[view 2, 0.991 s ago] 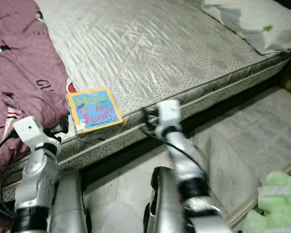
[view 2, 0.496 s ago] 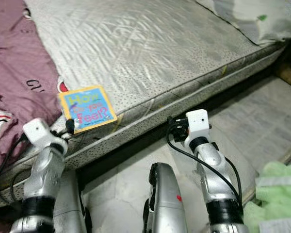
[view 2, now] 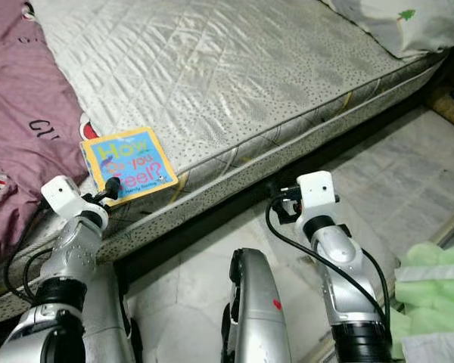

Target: Clean up the room

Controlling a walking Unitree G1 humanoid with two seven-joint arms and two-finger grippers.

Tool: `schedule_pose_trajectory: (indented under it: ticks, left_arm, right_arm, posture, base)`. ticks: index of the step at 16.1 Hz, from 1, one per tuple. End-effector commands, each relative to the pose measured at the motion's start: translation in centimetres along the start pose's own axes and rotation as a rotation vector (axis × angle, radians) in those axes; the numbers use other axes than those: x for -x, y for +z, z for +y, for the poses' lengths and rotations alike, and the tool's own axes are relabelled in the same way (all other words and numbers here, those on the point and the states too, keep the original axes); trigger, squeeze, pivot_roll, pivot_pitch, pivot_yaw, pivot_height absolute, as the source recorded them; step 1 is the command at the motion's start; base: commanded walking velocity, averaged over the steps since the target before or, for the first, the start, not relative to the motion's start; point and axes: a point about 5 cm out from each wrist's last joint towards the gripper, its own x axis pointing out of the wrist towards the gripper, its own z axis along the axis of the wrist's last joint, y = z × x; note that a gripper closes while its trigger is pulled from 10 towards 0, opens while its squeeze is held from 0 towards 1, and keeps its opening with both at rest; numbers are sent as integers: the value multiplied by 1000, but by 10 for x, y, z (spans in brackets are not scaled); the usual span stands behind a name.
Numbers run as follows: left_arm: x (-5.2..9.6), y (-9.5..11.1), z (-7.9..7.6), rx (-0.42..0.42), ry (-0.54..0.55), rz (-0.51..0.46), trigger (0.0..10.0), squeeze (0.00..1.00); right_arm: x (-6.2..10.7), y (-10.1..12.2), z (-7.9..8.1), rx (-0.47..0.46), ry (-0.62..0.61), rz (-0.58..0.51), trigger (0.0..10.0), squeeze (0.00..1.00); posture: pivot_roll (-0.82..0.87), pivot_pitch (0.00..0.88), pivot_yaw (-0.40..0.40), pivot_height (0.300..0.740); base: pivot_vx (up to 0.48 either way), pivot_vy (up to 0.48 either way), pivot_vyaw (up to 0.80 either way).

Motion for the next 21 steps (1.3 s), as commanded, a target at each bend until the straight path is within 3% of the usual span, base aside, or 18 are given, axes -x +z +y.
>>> schedule_pose_trajectory:
  ticks: [1,6,7,8,9,14,21]
  left_arm:
    - [0,-4,4,4,3,16,10000,0]
    - [-10,-13,-5,7,-110,154,10000,0]
    - [-12,-16,-11,-11,-148,201,3569,0]
    - [-12,-17,-13,-19,-158,217,3569,0]
    - [-13,-17,-16,-11,-177,228,0,0]
    - [-16,-11,-14,17,-195,225,0,0]
    - [-21,6,-12,33,-206,182,0,0]
  right_arm:
    - [2,2,-5,2,-11,3,10000,0]
    - [-1,8,-4,13,-12,-2,10000,0]
    - [-2,8,-4,15,-17,2,10000,0]
    - [-2,8,-4,15,-19,3,10000,0]
    - [-4,8,-4,4,-25,8,10000,0]
    - [-11,12,-3,5,-27,-1,10000,0]
    - [-28,19,17,-25,7,-42,10000,0]
  posture:
    - [-148,203,-79,527]
    - [-167,190,-83,527]
    - [-169,179,-82,527]
    - [-169,179,-82,527]
    - [-170,169,-81,527]
    - [-160,145,-75,527]
    - [-112,119,-53,527]
  base:
    - [0,0,0]
    - [0,0,0]
    - [0,0,0]
    - [0,0,0]
    - [0,0,0]
    - [0,0,0]
    - [0,0,0]
